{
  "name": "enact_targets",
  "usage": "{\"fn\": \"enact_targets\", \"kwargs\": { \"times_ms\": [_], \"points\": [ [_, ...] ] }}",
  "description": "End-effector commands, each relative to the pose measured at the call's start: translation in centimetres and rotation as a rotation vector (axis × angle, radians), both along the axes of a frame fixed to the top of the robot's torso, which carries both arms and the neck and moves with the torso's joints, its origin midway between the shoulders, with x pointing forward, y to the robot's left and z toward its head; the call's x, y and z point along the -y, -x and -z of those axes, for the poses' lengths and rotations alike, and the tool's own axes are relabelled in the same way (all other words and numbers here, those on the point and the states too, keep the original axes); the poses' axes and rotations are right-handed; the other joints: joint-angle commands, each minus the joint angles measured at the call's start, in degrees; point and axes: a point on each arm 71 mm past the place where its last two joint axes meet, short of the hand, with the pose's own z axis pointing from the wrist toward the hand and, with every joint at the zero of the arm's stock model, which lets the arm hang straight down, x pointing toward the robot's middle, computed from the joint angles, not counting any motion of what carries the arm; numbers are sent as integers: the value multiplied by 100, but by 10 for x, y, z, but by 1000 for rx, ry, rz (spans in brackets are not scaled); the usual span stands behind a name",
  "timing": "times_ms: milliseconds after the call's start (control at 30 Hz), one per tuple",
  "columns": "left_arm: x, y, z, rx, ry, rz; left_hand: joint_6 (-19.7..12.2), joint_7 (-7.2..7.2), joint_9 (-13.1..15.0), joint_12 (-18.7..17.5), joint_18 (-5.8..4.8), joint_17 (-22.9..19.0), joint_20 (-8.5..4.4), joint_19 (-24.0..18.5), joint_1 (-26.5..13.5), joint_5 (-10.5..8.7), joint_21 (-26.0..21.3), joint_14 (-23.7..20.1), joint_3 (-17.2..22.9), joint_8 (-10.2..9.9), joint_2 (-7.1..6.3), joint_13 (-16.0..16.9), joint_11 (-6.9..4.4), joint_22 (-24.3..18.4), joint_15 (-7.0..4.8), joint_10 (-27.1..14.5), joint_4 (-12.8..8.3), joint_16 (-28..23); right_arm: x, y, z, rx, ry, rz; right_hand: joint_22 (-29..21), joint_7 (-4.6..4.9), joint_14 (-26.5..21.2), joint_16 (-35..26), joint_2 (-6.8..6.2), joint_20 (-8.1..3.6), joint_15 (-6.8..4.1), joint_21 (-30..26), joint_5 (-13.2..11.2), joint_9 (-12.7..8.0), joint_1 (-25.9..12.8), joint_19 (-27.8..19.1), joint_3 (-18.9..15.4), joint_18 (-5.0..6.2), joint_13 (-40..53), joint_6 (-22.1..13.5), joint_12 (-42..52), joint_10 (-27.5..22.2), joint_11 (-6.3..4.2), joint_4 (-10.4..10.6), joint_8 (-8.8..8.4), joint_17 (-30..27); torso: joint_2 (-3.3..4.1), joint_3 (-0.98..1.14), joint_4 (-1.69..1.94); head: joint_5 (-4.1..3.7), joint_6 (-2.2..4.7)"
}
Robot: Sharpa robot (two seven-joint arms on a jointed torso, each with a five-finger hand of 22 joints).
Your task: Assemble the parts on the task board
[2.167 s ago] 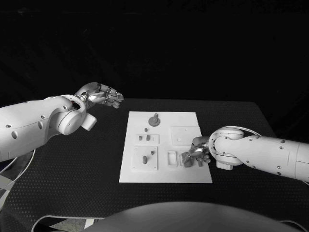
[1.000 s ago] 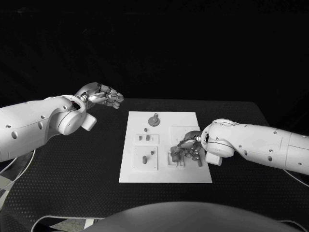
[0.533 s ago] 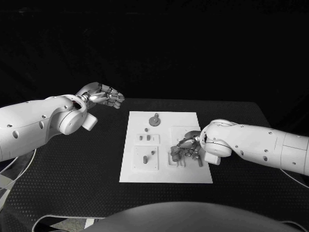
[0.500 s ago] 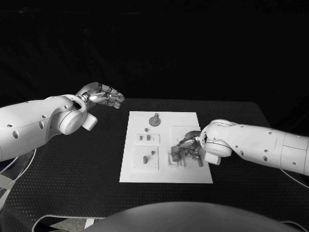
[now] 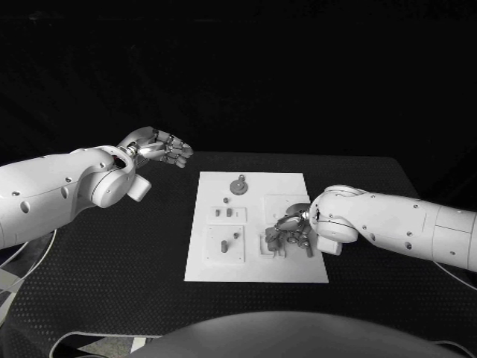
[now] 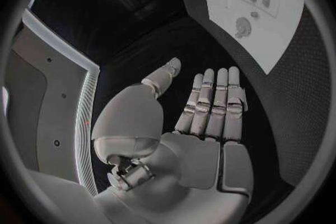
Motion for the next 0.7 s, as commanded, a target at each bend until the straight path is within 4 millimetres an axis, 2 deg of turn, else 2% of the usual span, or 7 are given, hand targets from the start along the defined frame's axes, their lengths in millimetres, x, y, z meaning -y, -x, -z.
{"fn": "enact_targets", "kwargs": {
  "times_ms": [33, 700],
  "points": [
    [3, 0, -1, -3, 10, 15, -25, -5, -5, -28, 67, 8, -16, 4, -56, 22, 11, 36, 1, 23, -19, -9, 8, -6, -14, 39, 29, -25, -2, 2, 1, -20, 8, -31, 61, 13, 3, 5, 10, 26, -36, -15, 16, 7, -27, -22, -12, 300, -7, 17, 12, -8, -3, 13, 0, -6, 0, -3, 2, 0, 1],
    [2, 0, 0, -5, 9, 13, -27, -5, -7, -29, 67, 12, -16, 4, -57, 22, 11, 37, 2, 25, -17, -11, 9, -7, -14, 39, 36, -29, -3, 4, 4, -43, -1, -27, 53, 23, -19, -7, -29, 40, -26, -32, 14, -4, -133, -38, -10, 300, -17, 7, 7, -36, 7, 39, -18, -15, -1, -4, 0, 10, 1]
  ]
}}
